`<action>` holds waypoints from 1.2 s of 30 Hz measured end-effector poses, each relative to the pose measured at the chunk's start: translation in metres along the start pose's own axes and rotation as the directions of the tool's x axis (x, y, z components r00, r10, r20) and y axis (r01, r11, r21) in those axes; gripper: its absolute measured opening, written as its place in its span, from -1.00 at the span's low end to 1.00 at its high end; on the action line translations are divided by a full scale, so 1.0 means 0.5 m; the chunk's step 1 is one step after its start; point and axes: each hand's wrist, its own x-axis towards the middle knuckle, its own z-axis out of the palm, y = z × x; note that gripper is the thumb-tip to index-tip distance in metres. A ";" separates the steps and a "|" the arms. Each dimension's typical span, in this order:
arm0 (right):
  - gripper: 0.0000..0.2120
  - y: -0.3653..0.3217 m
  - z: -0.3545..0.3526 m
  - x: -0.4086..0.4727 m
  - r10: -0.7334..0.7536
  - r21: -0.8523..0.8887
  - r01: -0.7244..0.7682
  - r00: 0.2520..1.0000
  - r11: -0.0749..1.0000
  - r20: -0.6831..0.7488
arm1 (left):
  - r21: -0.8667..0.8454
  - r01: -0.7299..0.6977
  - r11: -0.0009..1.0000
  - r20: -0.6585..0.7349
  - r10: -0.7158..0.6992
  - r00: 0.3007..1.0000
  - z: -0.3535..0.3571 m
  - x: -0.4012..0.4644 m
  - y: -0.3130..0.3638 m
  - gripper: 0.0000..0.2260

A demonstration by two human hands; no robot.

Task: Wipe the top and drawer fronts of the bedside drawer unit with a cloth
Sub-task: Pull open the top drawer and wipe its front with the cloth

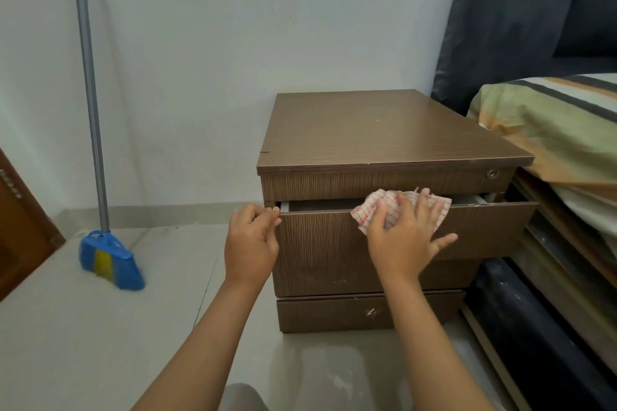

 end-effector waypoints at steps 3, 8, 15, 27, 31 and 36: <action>-0.61 0.031 -0.016 0.028 0.024 -0.027 -0.025 1.000 0.999 -0.017 | 0.002 0.000 1.000 -0.010 0.000 1.000 0.003 -0.002 0.000 -0.86; -0.63 0.077 -0.043 0.070 0.035 -0.070 -0.037 0.999 0.997 -0.035 | 0.010 -0.009 1.000 -0.034 0.010 0.999 0.005 -0.002 0.003 -0.86; -0.63 0.143 -0.072 0.121 0.036 -0.079 -0.043 0.995 0.996 -0.091 | 0.017 -0.011 1.000 -0.042 0.012 0.999 0.006 -0.003 0.004 -0.85; -0.60 0.235 -0.098 0.181 0.024 -0.046 -0.031 0.990 0.998 -0.142 | 0.029 0.002 1.000 -0.048 -0.001 0.999 0.008 -0.004 0.008 -0.84; -0.58 0.261 -0.099 0.199 0.051 0.053 -0.044 0.989 0.998 -0.138 | 0.036 -0.016 0.999 -0.052 0.018 0.998 0.008 -0.004 0.012 -0.85; -0.60 0.261 -0.092 0.186 0.181 0.346 -0.086 0.951 0.934 -0.251 | 0.039 -0.038 0.999 -0.061 0.040 0.997 0.009 -0.003 0.011 -0.86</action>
